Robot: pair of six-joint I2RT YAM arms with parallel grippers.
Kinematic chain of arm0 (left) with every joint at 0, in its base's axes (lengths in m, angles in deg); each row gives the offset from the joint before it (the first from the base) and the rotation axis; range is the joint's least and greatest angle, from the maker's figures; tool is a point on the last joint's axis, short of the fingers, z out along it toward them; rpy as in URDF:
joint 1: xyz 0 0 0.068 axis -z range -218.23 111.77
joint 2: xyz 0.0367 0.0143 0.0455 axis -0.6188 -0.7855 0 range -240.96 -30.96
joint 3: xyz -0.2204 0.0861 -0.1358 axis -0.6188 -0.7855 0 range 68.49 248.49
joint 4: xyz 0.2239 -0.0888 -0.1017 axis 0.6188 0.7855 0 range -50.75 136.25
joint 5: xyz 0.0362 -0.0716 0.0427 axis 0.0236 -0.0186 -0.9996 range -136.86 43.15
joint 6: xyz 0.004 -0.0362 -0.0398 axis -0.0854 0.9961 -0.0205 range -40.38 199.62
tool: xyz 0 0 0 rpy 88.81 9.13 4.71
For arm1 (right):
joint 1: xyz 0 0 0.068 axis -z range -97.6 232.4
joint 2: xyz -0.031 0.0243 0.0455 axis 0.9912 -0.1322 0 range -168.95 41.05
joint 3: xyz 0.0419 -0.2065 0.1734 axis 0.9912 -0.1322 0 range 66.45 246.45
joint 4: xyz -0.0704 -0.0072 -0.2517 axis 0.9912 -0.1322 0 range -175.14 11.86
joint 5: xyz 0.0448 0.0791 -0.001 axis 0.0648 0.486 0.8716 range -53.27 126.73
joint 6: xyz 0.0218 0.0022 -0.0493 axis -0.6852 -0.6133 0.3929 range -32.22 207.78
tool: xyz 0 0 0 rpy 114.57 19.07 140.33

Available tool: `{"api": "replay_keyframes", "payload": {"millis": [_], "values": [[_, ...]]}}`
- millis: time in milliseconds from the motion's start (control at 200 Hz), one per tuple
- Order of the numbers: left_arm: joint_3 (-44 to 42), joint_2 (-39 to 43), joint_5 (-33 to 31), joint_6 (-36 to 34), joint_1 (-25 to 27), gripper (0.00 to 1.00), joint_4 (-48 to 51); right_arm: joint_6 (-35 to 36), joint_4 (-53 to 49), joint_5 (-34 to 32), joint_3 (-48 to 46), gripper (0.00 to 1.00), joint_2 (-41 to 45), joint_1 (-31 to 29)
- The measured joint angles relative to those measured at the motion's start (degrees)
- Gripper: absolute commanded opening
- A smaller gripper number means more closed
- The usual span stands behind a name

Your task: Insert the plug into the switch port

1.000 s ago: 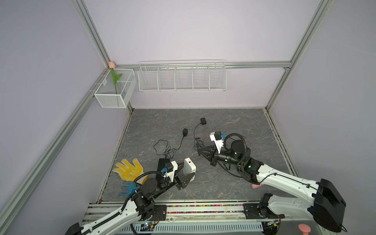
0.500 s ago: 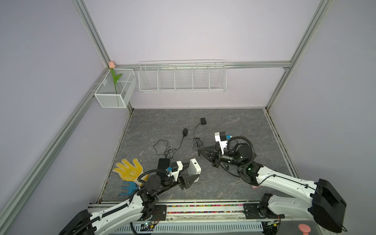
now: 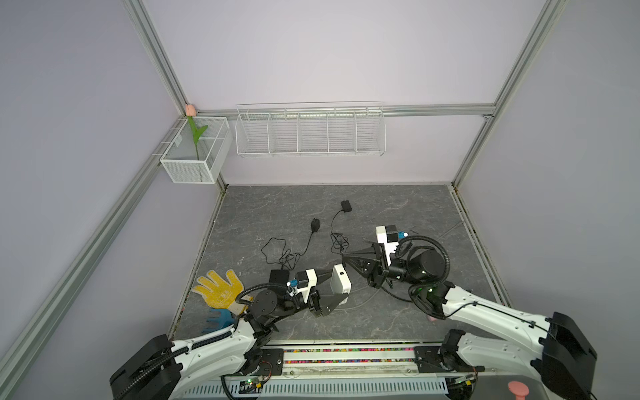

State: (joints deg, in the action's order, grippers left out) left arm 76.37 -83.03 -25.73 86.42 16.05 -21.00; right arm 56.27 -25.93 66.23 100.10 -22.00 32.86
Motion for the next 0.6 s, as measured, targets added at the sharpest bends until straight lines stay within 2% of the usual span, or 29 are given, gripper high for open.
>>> {"api": "replay_keyframes", "payload": {"millis": [600], "values": [[0.72,0.09,1.29,0.22,0.20,0.00,-1.07,0.55,3.04,0.57,-1.01,0.07,-0.55,-1.68]]}}
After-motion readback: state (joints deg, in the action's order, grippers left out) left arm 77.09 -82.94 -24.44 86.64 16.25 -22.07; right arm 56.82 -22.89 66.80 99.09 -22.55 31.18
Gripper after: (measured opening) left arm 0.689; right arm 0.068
